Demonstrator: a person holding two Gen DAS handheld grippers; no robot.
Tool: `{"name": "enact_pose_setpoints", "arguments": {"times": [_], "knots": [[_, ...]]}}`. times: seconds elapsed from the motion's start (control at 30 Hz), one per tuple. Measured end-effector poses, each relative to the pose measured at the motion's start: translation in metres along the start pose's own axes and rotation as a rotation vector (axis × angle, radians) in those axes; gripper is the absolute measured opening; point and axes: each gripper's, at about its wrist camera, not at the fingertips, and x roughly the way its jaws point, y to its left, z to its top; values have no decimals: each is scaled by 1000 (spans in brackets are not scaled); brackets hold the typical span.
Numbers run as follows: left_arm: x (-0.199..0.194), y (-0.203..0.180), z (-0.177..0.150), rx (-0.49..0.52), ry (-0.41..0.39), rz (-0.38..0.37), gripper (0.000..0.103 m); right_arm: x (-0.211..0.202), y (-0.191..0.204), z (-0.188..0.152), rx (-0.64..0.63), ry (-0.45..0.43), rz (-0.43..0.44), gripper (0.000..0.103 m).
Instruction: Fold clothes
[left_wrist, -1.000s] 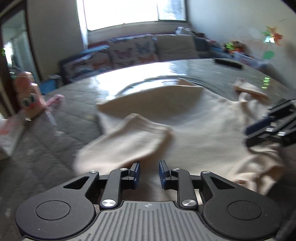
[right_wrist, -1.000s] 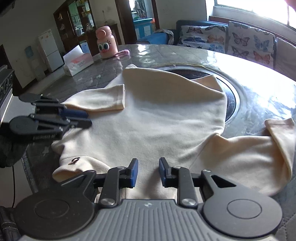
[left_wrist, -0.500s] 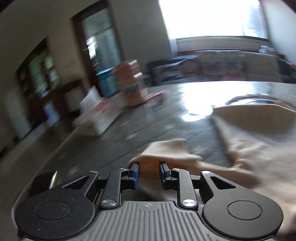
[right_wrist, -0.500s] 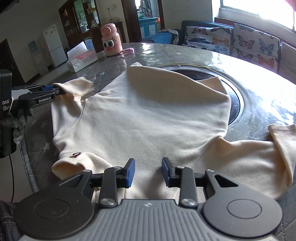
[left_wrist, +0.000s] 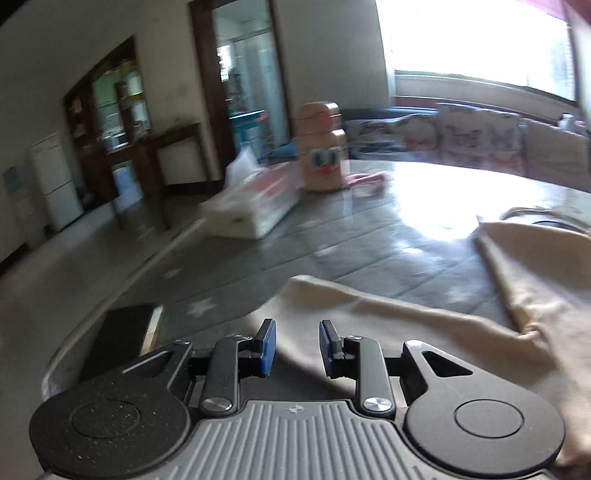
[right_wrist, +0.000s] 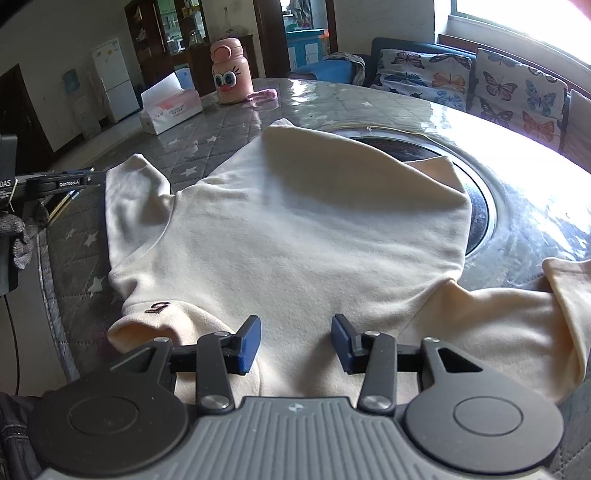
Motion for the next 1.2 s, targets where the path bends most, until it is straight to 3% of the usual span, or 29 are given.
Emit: {"name": "enact_pose_setpoints", "arguments": {"times": [0.23, 0.53, 0.77, 0.97, 1.13, 1.2], "knots": [[8, -46, 9, 144, 8, -143, 34, 0, -2, 12, -14, -7, -3, 44], [17, -92, 61, 163, -26, -280, 37, -2, -47, 59, 50, -86, -75, 43], [56, -124, 99, 164, 11, -306, 40, 27, -103, 106, 115, -127, -163, 40], [93, -136, 121, 135, 59, -328, 45, 66, -131, 125, 139, -102, -173, 39], [119, -147, 128, 149, 87, -350, 48, 93, -147, 132, 145, -78, -163, 26], [127, -152, 128, 161, 98, -356, 48, 98, -149, 132, 139, -78, -162, 15]]}}
